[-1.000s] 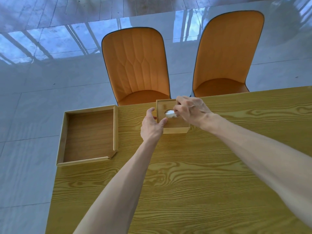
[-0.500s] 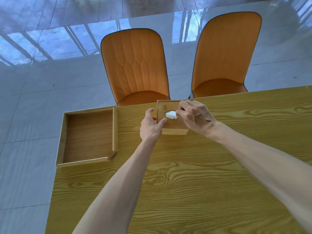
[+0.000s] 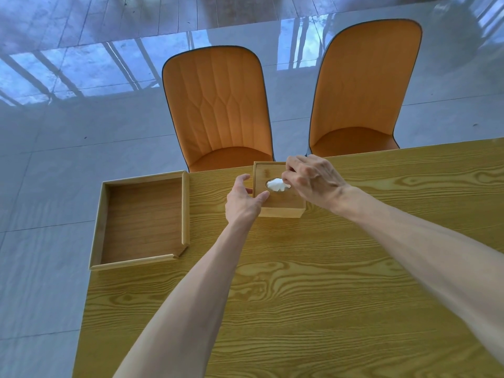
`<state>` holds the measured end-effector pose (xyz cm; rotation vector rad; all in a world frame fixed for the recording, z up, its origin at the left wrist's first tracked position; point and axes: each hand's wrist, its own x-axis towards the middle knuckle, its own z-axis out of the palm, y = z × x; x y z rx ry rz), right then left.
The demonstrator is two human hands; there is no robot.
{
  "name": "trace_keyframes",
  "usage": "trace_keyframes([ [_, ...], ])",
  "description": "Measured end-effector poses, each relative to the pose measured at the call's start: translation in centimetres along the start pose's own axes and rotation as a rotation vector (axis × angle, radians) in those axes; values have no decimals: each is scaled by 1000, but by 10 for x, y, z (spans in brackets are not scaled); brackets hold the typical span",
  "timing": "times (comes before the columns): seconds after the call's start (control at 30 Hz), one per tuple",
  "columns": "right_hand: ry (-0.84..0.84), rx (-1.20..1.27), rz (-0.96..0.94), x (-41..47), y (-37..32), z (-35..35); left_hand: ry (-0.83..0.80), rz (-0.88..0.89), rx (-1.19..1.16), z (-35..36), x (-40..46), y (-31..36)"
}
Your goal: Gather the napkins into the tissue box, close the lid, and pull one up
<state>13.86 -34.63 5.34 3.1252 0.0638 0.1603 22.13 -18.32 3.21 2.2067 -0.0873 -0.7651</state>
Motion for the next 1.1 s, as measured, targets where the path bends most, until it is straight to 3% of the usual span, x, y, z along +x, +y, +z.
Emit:
trace_keyframes([
  [0.53,17,62,22,12,-4,-14,-9,4,13,-2,0,0],
  [0.77,73,163,223,-1,-5,-37,-115,39,146,-17,-7,4],
  [0.87,-130,115,355,-9,-4,-56,-168,56,292,-30,-12,9],
  [1.0,-648,71,416,-18,-10,-84,-255,91,503,-47,-25,17],
  [1.1,-764,102,417,-25,-13,-102,-307,163,662,-60,-39,34],
])
